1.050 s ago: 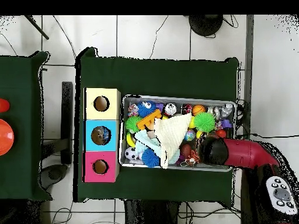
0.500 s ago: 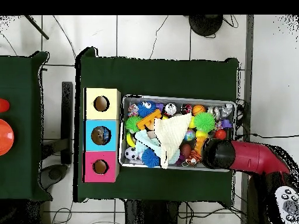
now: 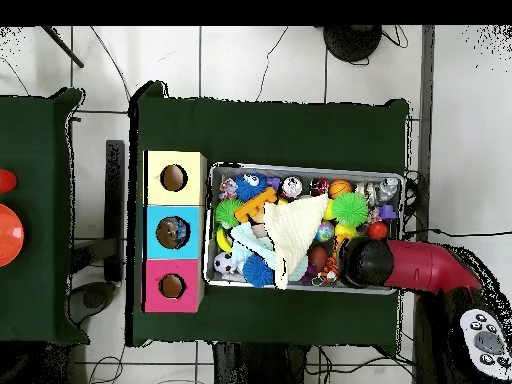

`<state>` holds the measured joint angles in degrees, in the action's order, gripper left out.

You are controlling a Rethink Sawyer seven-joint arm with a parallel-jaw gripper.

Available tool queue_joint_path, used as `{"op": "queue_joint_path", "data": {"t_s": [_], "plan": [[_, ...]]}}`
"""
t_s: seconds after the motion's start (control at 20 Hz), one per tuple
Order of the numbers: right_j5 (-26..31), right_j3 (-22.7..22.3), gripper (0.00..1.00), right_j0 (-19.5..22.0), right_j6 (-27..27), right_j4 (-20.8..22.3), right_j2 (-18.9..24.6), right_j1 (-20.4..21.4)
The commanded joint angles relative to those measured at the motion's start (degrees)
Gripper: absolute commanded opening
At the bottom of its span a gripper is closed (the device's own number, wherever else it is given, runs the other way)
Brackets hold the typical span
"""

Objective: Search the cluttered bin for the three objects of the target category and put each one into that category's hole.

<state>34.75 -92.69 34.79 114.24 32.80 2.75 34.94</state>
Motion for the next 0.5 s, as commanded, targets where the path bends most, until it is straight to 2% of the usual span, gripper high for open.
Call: {"op": "queue_joint_path", "data": {"t_s": [0.05,0.25,0.5], "plan": [[-5.4,-0.6,1.00,-0.8,-3.5,4.5,4.0,-4.8],[-7.8,1.5,1.00,-2.0,-1.3,6.1,2.7,-7.5],[-10.1,2.9,1.00,-4.1,1.7,7.9,-0.3,-8.3]]}}
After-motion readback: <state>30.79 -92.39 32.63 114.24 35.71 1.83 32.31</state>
